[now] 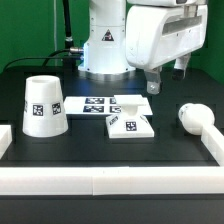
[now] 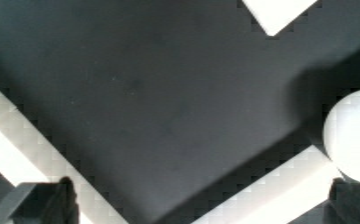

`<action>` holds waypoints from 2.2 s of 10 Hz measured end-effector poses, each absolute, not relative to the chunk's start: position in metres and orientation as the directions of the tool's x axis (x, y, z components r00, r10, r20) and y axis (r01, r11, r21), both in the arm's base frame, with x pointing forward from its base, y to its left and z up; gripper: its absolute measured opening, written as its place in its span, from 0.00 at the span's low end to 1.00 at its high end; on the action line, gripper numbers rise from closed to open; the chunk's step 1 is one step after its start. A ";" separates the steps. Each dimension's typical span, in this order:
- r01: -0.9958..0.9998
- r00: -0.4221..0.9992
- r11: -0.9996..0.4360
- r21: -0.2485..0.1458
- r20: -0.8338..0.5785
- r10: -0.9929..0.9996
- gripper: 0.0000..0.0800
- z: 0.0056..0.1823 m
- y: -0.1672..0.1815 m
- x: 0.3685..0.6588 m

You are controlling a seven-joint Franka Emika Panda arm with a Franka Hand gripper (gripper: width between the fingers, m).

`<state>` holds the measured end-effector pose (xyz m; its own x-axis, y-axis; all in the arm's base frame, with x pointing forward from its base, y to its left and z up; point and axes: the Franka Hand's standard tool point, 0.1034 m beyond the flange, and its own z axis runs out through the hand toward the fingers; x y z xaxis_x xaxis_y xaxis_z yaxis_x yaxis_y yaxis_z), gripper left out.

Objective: Assemble lamp

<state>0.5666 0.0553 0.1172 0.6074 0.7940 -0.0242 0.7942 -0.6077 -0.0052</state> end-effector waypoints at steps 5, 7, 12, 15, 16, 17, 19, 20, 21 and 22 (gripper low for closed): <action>0.825 0.565 -0.565 -0.005 -0.033 0.824 0.88 0.102 0.005 0.547; 0.822 0.569 -0.570 -0.006 -0.034 0.821 0.88 0.101 0.005 0.546; 0.527 0.849 -0.850 -0.007 -0.020 0.527 0.88 0.096 -0.005 0.526; 0.298 0.954 -0.955 -0.016 -0.019 0.298 0.88 0.092 -0.006 0.513; 0.243 0.970 -0.970 -0.016 -0.021 0.243 0.88 0.092 -0.005 0.513; 0.155 0.988 -0.988 -0.025 -0.022 0.156 0.88 0.090 -0.005 0.511; 0.055 0.998 -0.998 -0.038 -0.042 0.057 0.88 0.080 -0.004 0.492; 0.053 0.997 -0.998 -0.039 -0.056 0.055 0.88 0.076 -0.004 0.481; 0.054 0.996 -0.998 -0.039 -0.063 0.056 0.88 0.071 -0.003 0.471; 0.061 0.996 -0.997 -0.039 -0.063 0.063 0.88 0.068 -0.003 0.467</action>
Offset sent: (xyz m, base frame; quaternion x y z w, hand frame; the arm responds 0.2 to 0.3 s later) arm -0.0280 -0.0552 -0.0123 0.0051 0.0229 -0.0244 0.9994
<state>0.4670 -0.0031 0.0677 0.9960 0.0631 -0.0631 0.0607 -0.9974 -0.0395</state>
